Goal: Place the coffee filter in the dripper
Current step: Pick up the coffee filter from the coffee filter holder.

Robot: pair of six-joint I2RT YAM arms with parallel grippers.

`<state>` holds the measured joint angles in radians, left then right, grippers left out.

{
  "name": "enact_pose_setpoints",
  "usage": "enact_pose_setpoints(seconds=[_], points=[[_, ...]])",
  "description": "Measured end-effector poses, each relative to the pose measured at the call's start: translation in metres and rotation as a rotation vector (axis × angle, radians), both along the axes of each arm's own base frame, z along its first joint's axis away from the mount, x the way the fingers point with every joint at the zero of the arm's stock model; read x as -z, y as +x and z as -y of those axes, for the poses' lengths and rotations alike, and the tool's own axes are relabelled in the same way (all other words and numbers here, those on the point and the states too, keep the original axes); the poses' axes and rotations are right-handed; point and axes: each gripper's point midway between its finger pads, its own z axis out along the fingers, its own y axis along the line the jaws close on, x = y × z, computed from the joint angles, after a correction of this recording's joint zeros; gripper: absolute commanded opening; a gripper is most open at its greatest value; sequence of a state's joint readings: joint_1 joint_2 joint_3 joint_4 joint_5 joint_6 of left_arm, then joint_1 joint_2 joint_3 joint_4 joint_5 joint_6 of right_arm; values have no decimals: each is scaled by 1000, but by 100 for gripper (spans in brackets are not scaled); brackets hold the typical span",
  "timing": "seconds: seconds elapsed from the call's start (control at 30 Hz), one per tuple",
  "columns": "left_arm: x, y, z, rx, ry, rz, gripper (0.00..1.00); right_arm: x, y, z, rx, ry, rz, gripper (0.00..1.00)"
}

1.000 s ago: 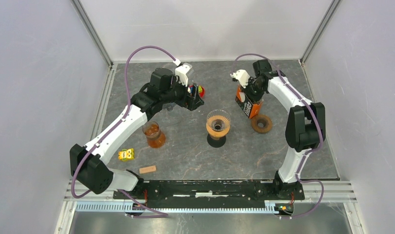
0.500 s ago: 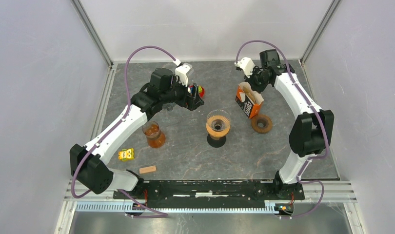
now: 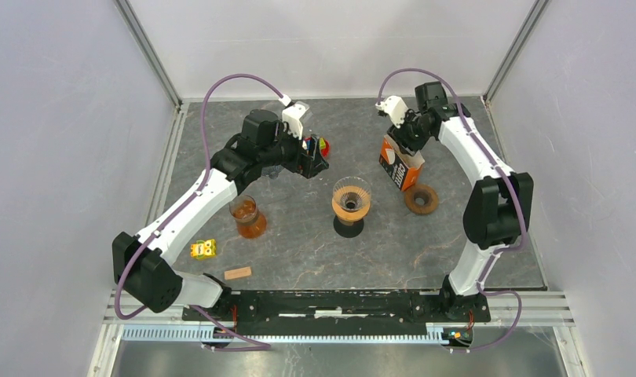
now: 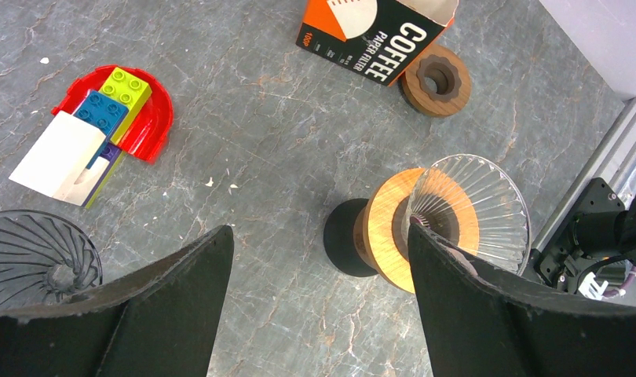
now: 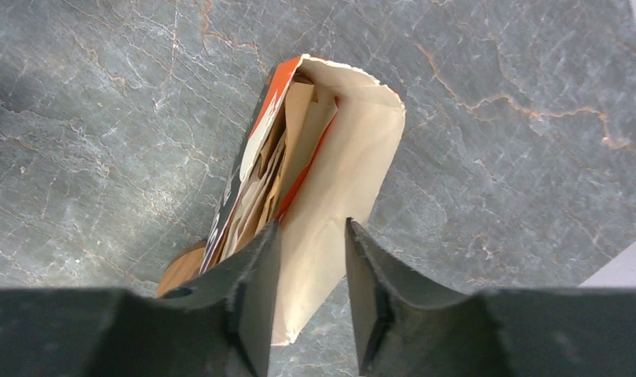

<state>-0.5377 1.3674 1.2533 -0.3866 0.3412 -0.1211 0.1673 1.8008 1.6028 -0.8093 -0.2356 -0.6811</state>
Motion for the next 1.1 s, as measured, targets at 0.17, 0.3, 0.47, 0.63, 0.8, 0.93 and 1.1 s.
enact_pose_setpoints(seconds=[0.17, 0.3, 0.47, 0.63, 0.8, 0.93, 1.1], points=[[0, 0, 0, 0, 0, 0, 88, 20, 3, -4, -5, -4, -42, 54], [0, 0, 0, 1, 0, 0, 88, 35, 6, -10, -9, -5, -63, 46], [0, 0, 0, 0, 0, 0, 88, 56, 9, -13, -9, -9, -100, 19], [0, 0, 0, 0, 0, 0, 88, 59, 9, -13, -3, -7, -107, 4], [0, 1, -1, -3, 0, 0, 88, 49, 9, -13, -1, -2, -89, 0], [0, 1, -1, -4, 0, 0, 88, 27, 14, -14, -2, 6, -45, 0], [0, 1, -1, -4, 0, 0, 88, -7, 16, -14, -2, 19, 28, 0]])
